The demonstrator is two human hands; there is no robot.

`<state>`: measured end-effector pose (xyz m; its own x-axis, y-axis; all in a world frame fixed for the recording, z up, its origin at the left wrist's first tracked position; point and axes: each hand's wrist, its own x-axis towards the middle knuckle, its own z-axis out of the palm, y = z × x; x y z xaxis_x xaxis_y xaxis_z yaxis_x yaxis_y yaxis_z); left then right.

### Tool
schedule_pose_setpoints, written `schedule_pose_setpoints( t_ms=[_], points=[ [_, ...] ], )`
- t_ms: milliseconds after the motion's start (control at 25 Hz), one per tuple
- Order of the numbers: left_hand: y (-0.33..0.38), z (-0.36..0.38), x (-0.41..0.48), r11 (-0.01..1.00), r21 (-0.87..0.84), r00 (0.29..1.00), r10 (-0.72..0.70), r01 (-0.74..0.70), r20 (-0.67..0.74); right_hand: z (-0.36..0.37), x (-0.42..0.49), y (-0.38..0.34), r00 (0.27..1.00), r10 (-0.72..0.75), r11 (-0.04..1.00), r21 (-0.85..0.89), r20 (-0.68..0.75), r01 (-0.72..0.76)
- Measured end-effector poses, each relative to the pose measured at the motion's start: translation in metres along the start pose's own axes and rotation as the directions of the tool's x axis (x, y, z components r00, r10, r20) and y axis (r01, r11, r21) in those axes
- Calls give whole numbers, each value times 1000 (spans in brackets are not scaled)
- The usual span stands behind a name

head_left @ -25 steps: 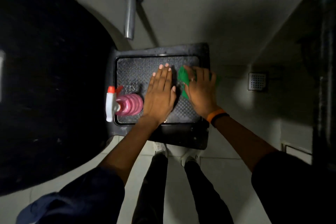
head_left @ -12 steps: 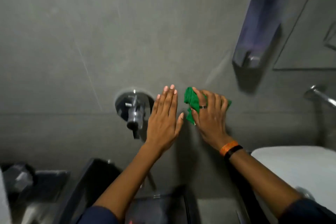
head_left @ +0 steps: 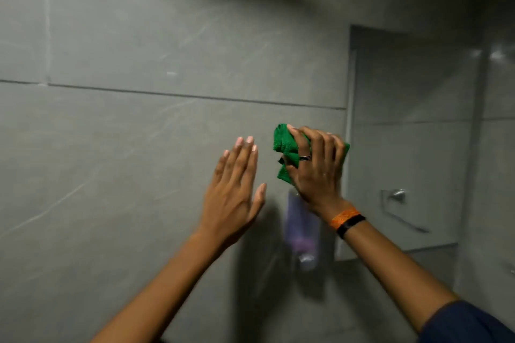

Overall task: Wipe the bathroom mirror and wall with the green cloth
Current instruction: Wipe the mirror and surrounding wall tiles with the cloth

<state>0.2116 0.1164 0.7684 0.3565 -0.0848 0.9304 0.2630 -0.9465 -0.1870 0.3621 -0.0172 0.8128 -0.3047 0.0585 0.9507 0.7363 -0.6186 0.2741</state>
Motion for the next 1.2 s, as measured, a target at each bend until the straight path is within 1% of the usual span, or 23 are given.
schedule_pose_setpoints(
  t_ms=[80,160,240,320,360,400,480,520,680,760,880,960,1200],
  points=[
    [13,12,38,999,29,998,39,-38,-43,7,32,52,999,-31,997,-65,-23,29],
    [28,24,72,998,44,995,59,-55,-80,18,58,101,999,-26,992,-128,-43,20],
    [41,36,102,996,68,994,57,-51,-95,34,84,141,996,29,988,-149,-83,-41],
    [51,49,127,993,101,993,66,-56,-98,54,110,173,985,113,984,-124,-128,-129],
    [55,56,138,991,115,992,75,-63,-101,66,123,187,983,146,982,-106,-115,-158],
    [57,64,148,989,127,991,86,-72,-105,77,132,196,986,158,982,-96,-49,-163],
    [61,79,168,983,156,987,117,-99,-111,103,138,210,983,120,989,-99,136,-107],
    [62,86,176,979,168,984,133,-113,-115,113,135,213,980,95,992,-96,174,-79],
    [65,111,204,966,219,981,160,-133,-109,134,138,225,997,47,997,-72,69,-42],
    [69,120,218,968,216,983,152,-127,-105,136,158,235,997,52,997,-58,56,-49],
    [77,129,238,969,219,983,139,-110,-122,140,184,255,992,111,991,-80,64,-106],
    [83,135,247,969,226,981,136,-103,-136,144,189,273,984,171,982,-89,41,-167],
    [88,141,256,970,238,984,83,-44,-155,144,163,347,946,319,936,-132,-60,-325]
  ],
)
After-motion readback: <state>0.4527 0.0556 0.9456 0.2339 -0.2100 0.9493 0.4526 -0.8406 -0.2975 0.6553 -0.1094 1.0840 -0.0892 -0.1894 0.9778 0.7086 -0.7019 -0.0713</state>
